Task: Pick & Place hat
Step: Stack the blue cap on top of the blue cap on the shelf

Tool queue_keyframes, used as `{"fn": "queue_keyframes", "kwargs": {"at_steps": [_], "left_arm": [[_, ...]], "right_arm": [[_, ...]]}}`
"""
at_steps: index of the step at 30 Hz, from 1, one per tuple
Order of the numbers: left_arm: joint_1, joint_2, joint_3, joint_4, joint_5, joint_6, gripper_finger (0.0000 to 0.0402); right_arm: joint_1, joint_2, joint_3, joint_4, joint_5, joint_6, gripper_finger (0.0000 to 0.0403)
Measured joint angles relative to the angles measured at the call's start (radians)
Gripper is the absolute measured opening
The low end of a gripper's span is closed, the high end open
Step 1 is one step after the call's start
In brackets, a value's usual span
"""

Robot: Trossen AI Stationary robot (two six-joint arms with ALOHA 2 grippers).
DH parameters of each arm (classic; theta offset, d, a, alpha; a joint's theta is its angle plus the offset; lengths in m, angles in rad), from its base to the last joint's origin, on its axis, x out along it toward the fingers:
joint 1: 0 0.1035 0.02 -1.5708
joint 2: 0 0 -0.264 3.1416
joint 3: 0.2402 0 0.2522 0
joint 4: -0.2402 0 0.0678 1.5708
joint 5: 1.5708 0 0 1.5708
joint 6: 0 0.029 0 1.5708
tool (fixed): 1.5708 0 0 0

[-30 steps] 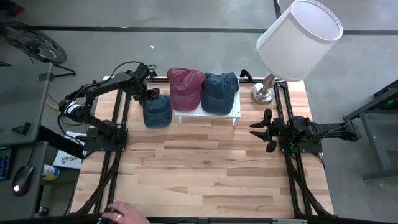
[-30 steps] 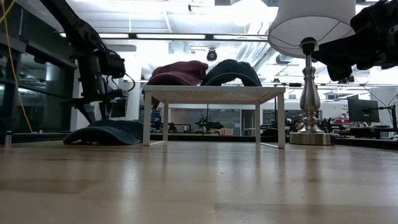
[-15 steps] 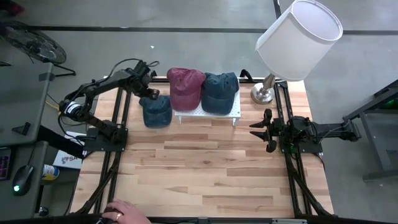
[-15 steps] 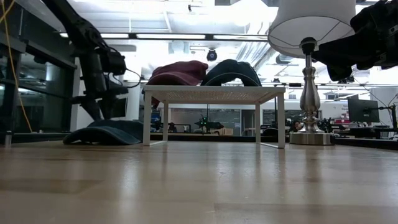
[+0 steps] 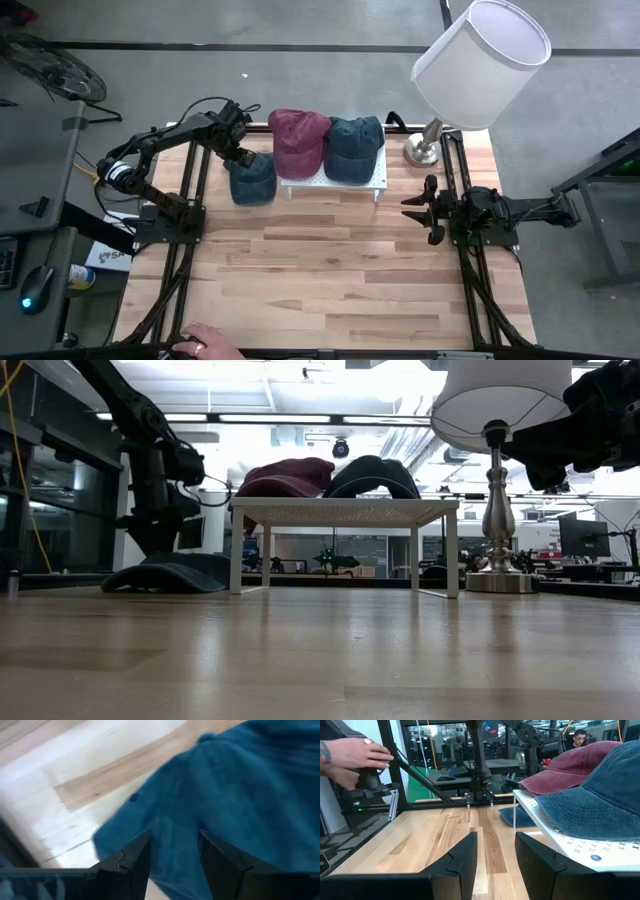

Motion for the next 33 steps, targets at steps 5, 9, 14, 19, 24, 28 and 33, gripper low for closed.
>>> {"fn": "queue_keyframes", "kwargs": {"at_steps": [5,9,14,19,24,28,33], "left_arm": [[-0.021,0.041,-0.001,0.010,-0.075,-0.001,0.0156],[-0.045,0.083,-0.001,0.012,-0.112,0.000,0.0156],[-0.069,0.151,-0.001,0.009,-0.150,0.018,0.0156],[-0.087,0.192,0.003,0.000,-0.177,0.018,0.0156],[-0.087,0.196,0.003,0.000,-0.189,0.012,0.0155],[-0.088,0.196,0.002,0.004,-0.194,-0.001,0.0134],[-0.088,0.197,0.001,0.006,-0.210,-0.009,0.0076]], "right_arm": [[0.000,0.000,0.000,0.000,0.000,0.000,0.0126],[0.000,0.000,0.000,0.000,0.000,0.000,0.0126],[0.000,0.000,0.000,0.000,0.000,0.000,0.0126],[0.000,0.000,0.000,0.000,0.000,0.000,0.0126],[0.000,0.000,0.000,0.000,0.000,0.000,0.0126],[0.000,0.000,0.000,0.000,0.000,0.000,0.0126],[0.000,0.000,0.000,0.000,0.000,0.000,0.0126]]}}
